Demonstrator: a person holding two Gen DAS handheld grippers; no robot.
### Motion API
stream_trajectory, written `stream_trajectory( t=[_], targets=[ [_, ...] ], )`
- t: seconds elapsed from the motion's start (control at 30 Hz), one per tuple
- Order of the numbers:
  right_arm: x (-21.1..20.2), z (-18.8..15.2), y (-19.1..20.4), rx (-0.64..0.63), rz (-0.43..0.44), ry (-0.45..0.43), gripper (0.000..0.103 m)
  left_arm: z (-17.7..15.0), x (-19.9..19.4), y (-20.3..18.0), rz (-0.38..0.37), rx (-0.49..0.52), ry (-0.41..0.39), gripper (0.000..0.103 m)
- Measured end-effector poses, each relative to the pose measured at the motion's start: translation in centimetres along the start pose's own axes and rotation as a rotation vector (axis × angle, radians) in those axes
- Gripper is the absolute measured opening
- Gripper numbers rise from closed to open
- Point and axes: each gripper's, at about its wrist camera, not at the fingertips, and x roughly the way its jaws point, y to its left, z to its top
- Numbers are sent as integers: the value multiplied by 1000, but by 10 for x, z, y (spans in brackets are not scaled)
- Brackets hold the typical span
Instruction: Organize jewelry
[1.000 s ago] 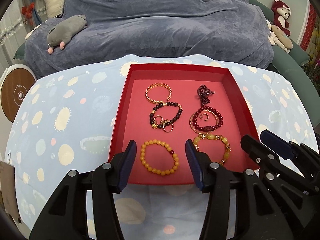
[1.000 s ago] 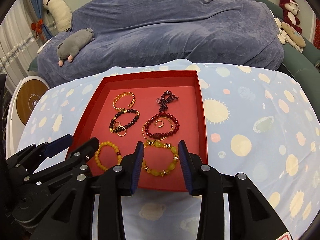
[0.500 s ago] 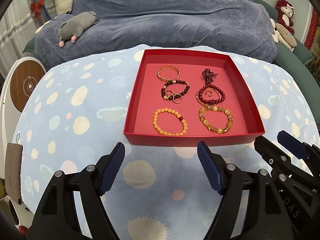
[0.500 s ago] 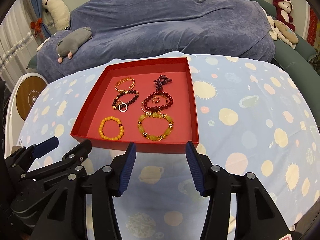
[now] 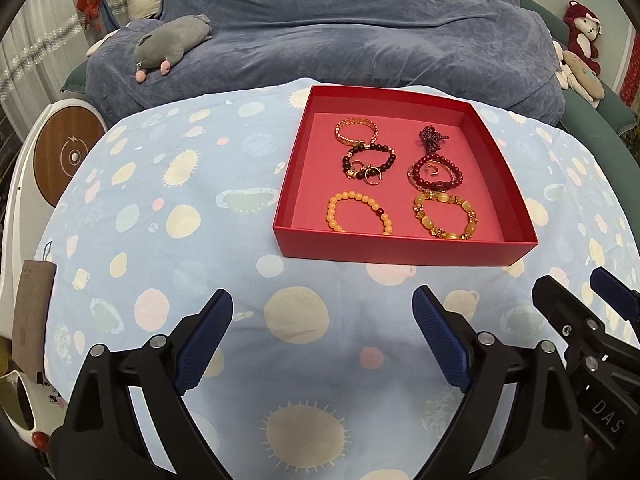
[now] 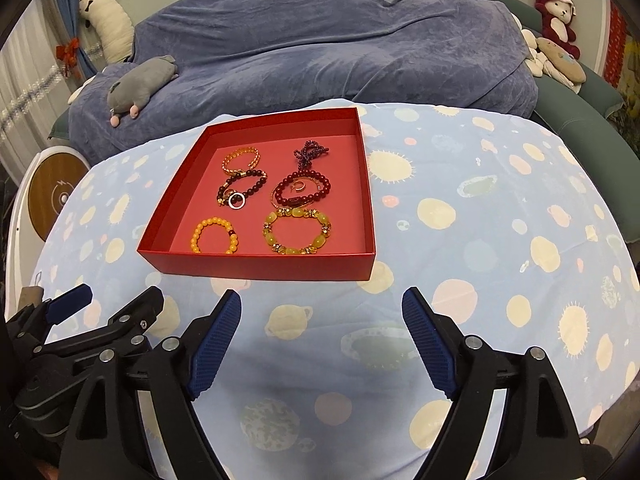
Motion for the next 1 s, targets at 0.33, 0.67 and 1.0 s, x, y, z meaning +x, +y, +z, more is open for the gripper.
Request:
stream_trajectory(
  t=[0.33, 0.67, 1.0],
  targets=[
    [-5, -5, 1, -16, -23, -9, 97, -5, -3, 9, 23, -18, -2, 91],
    [-9, -9, -1, -3, -42, -9, 96, -7, -6, 9, 41, -13, -11, 93],
    [-13, -8, 1, -13, -37, -16, 96, -8, -9, 8, 48, -7, -19, 93]
  ],
)
